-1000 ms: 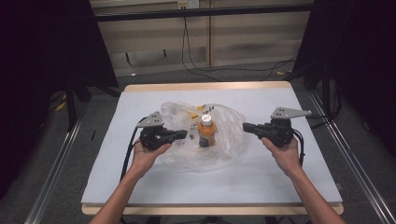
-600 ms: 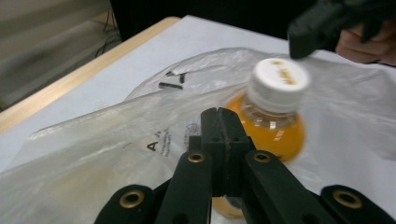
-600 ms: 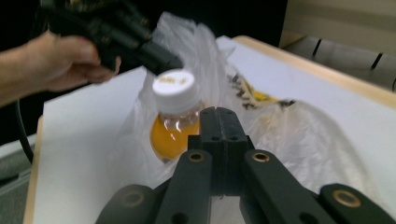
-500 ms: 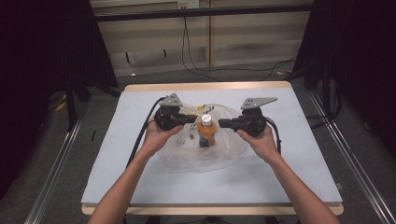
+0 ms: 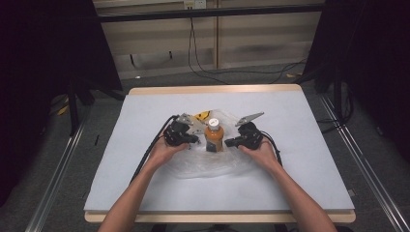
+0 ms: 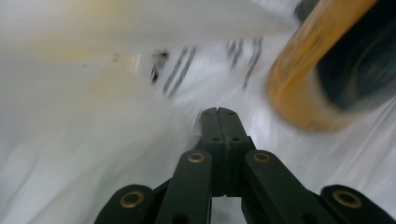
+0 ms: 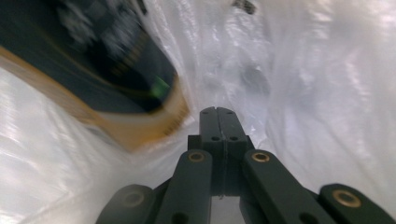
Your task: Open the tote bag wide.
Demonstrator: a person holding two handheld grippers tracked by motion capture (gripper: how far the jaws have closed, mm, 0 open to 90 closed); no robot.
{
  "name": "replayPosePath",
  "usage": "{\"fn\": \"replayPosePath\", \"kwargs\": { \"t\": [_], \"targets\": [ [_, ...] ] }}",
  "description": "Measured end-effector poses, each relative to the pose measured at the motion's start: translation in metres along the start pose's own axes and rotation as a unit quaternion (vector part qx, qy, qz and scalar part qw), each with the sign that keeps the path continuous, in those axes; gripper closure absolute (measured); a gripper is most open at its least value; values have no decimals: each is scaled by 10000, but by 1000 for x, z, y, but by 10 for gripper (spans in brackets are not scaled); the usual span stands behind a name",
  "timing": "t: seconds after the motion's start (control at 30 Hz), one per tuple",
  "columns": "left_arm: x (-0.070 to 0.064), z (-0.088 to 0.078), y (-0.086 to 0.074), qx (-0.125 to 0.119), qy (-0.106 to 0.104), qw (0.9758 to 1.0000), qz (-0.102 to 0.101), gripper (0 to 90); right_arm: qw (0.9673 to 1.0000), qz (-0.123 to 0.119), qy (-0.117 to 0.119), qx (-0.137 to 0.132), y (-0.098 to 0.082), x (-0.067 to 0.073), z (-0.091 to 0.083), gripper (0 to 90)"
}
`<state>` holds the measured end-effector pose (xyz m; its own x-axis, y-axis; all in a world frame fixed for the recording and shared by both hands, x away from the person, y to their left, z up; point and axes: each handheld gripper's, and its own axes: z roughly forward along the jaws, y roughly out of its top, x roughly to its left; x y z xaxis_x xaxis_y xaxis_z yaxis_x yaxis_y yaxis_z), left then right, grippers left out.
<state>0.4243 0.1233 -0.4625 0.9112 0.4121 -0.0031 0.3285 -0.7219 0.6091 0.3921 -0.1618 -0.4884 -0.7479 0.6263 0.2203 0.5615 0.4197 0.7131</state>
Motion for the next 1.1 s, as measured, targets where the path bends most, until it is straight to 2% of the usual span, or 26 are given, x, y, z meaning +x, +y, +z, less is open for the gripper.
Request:
{"fn": "replayPosePath", "kwargs": {
  "t": [0.03, 0.07, 0.13, 0.17, 0.2, 0.23, 0.27, 0.3, 0.37, 0.4, 0.47, 0.5, 0.57, 0.6, 0.63, 0.7, 0.73, 0.77, 0.8, 0.9, 0.97, 1.07, 1.1],
  "targets": [
    [-1, 1, -4, -8, 51, 9999, -102, 900, 10000, -23, 4, -13, -1, -2, 0, 900],
    [-2, 1, -7, 99, 151, 9998, -54, 900, 10000, -43, -51, 18, -1, -2, -1, 900],
    [-1, 0, -11, 117, 143, 9998, -21, 900, 9995, -208, -193, 117, 0, -4, -4, 900],
    [0, -6, -16, 227, 256, 9994, 6, 900, 9991, -264, -273, 180, 0, -5, -6, 900],
    [1, -9, -19, 311, 237, 9992, 46, 900, 9984, -352, -362, 258, 1, -7, -9, 900],
    [2, -13, -22, 421, 293, 9986, 105, 900, 9976, -370, -455, 372, 0, -9, -14, 900],
    [2, -13, -22, 421, 293, 9986, 105, 900, 9976, -370, -455, 372, 0, -9, -14, 900],
    [4, -21, -28, 640, 427, 9967, 275, 900, 9946, -581, -700, 508, -2, -15, -22, 900],
    [6, -26, -34, 706, 450, 9962, 223, 900, 9919, -644, -894, 637, -6, -23, -32, 900],
    [6, -26, -34, 706, 450, 9962, 223, 900, 9919, -644, -894, 637, -6, -23, -32, 900],
    [9, -34, -39, 921, 483, 9937, 416, 900, 9893, -672, -1040, 766, -14, -33, -47, 900],
    [9, -36, -40, 955, 469, 9934, 430, 900, 9884, -651, -1104, 815, -16, -34, -51, 900],
    [10, -37, -42, 991, 458, 9930, 443, 900, 9879, -687, -1091, 857, -20, -38, -57, 900],
    [10, -40, -44, 1084, 398, 9921, 483, 900, 9874, -690, -1089, 919, -21, -38, -60, 900],
    [10, -41, -44, 1095, 404, 9919, 498, 900, 9864, -759, -1098, 962, -22, -38, -62, 900],
    [10, -43, -46, 1161, 384, 9912, 506, 900, 9822, -880, -1238, 1103, -22, -36, -65, 900],
    [10, -44, -47, 1171, 358, 9912, 505, 900, 9827, -902, -1172, 1118, -23, -37, -66, 900],
    [10, -45, -47, 1185, 340, 9908, 562, 900, 9813, -932, -1184, 1200, -24, -37, -68, 900],
    [9, -45, -48, 1184, 355, 9910, 507, 900, 9805, -933, -1179, 1266, -24, -36, -69, 900],
    [9, -46, -50, 1139, 361, 9912, 574, 900, 9802, -961, -1136, 1306, -27, -38, -74, 900],
    [10, -47, -51, 1124, 326, 9919, 497, 900, 9793, -989, -1178, 1319, -28, -38, -75, 900],
    [9, -47, -52, 1081, 367, 9920, 532, 900, 9780, -987, -1224, 1372, -29, -35, -76, 900],
    [10, -48, -52, 1073, 338, 9922, 531, 900, 9789, -942, -1213, 1345, -29, -36, -77, 900]
  ]
}}
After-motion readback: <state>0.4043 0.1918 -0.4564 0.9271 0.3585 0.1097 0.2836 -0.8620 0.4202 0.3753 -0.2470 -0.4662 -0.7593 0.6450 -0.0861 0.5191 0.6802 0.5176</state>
